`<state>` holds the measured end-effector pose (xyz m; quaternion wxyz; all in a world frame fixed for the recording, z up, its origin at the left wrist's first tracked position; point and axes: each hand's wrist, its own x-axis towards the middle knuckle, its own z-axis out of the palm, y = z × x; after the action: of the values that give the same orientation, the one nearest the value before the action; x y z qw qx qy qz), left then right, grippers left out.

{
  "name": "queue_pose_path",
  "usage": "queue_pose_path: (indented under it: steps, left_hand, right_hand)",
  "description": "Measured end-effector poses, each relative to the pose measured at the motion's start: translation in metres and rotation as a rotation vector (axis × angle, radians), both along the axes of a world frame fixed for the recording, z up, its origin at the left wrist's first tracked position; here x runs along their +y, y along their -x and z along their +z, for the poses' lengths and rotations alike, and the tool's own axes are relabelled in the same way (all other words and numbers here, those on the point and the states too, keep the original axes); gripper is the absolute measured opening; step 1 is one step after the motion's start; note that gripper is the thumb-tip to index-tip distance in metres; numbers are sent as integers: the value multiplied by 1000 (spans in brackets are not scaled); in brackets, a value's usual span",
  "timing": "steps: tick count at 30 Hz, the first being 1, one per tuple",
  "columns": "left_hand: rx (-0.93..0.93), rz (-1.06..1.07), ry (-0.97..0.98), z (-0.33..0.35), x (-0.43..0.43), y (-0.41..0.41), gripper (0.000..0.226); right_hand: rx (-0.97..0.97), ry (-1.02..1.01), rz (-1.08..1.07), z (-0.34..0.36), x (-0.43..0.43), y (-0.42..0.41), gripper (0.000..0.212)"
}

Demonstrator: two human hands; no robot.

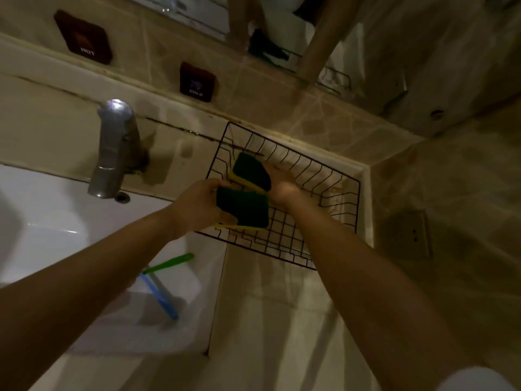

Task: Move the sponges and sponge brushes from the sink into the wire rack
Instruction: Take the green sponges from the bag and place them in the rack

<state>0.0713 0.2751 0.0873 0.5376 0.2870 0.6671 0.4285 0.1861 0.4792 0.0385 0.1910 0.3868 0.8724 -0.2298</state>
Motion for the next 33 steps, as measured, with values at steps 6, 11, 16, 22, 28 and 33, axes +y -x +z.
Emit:
queue_pose_path:
  steps: [6, 11, 16, 22, 28, 33]
  left_hand:
    - [48, -77, 32, -5, 6, -1, 56]
    - [-12, -51, 59, -4, 11, -1, 56]
    - [-60, -4, 118, -2, 16, 1, 61]
    - [-87, 77, 150, 0, 19, -4, 51]
    - [-81, 270, 55, 4, 14, -4, 46]
    - [618, 325, -72, -5, -1, 3, 35]
  right_hand:
    - [-20, -43, -24, -15, 5, 11, 81]
    - [50, 30, -73, 6, 9, 6, 89]
    - [203, 99, 34, 56, 6, -14, 58]
    - [30, 472, 156, 86, -29, -17, 84]
    - [131, 216, 193, 76, -42, -21, 64]
    - [248, 6, 99, 74, -17, -19, 65]
